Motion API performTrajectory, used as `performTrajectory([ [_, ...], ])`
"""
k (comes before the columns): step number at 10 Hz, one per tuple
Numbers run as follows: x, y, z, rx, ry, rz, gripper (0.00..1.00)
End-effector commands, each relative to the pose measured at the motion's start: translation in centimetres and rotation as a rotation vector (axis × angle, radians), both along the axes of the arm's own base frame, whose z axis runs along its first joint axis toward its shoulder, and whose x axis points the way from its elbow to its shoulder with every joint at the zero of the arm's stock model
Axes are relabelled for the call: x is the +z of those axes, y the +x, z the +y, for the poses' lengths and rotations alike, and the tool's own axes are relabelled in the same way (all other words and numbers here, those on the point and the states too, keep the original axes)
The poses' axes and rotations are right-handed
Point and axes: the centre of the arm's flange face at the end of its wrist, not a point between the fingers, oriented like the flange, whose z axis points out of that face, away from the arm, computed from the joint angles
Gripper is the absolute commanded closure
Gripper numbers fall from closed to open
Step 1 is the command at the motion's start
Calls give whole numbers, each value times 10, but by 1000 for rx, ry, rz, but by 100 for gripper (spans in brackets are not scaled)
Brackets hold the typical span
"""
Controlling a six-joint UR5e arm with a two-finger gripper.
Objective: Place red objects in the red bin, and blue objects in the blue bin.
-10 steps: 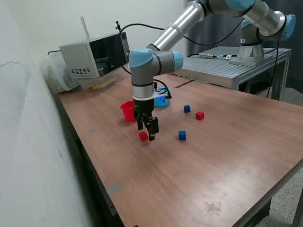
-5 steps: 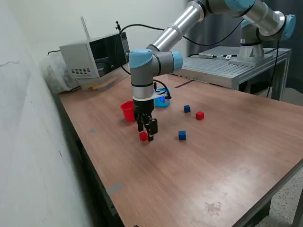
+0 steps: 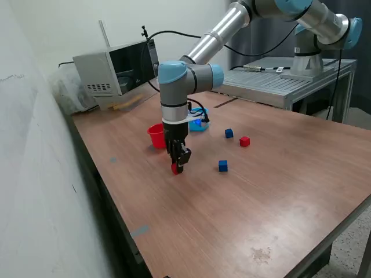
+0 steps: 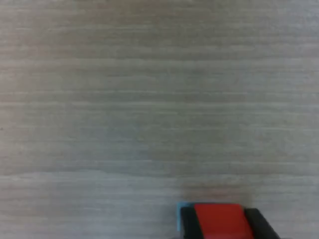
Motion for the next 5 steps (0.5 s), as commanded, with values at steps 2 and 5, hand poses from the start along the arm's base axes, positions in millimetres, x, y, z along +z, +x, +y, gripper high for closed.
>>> performTrajectory([
  [2, 11, 11, -1, -20, -2, 16, 100],
  [5, 86, 45, 26, -52, 0, 50, 100],
])
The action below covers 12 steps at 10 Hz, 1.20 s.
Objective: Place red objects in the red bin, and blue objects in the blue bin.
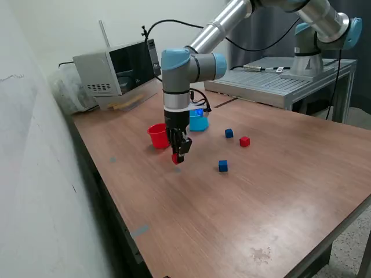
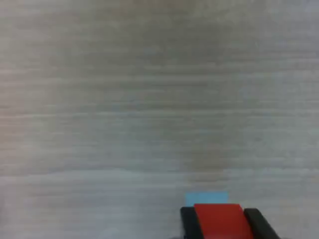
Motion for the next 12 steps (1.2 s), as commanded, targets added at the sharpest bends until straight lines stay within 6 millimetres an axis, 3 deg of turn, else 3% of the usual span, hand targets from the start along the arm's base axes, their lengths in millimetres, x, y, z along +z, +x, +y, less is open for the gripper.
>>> performTrajectory([
  [1, 76, 39, 38, -48, 4, 36, 100],
  [3, 117, 58, 72, -87, 12, 57, 100],
  [6, 118, 75, 132, -168, 48, 29, 100],
  [7, 115, 77, 141, -180, 48, 22, 100],
  [11, 110, 77, 135, -173, 46, 18, 100],
  [12, 97, 75, 139, -178, 46, 3, 100],
])
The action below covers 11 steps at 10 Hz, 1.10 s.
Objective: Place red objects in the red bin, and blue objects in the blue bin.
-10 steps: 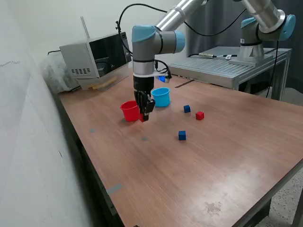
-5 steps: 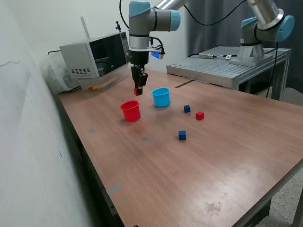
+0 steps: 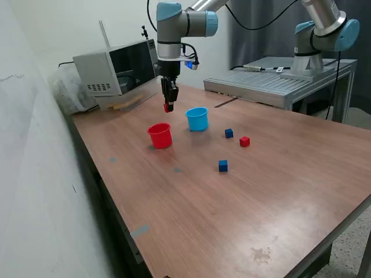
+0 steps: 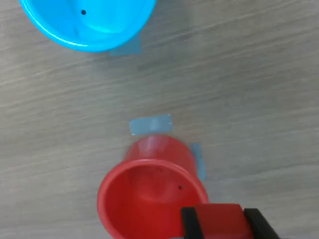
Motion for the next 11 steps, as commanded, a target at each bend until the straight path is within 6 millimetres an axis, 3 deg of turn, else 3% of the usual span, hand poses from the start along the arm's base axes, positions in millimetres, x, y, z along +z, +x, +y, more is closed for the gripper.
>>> performTrajectory([
  [1, -23, -3, 6, -7, -2, -28, 100],
  [3, -31, -10, 10, -13, -2, -28, 100],
  [6, -22, -19, 20, -24, 5, 2, 100],
  [8, -38, -26, 30, -39, 8, -10, 100],
  [11, -43, -32, 47, -61, 9, -7, 100],
])
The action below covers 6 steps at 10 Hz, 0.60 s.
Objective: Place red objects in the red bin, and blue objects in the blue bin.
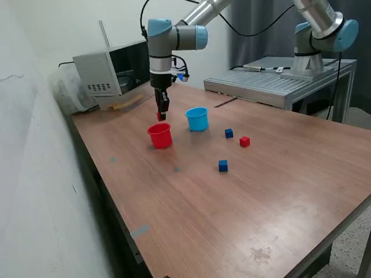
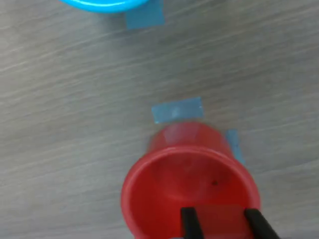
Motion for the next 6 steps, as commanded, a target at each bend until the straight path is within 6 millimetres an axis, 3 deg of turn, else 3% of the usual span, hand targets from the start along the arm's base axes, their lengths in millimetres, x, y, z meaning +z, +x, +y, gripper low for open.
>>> performTrajectory([
  [1, -7, -7, 19, -24, 1, 2, 100],
  [4, -5, -8, 21, -30, 2, 6, 100],
  [5, -4, -8, 21, -30, 2, 8, 0],
  [6, -4, -8, 22, -31, 2, 10, 0],
])
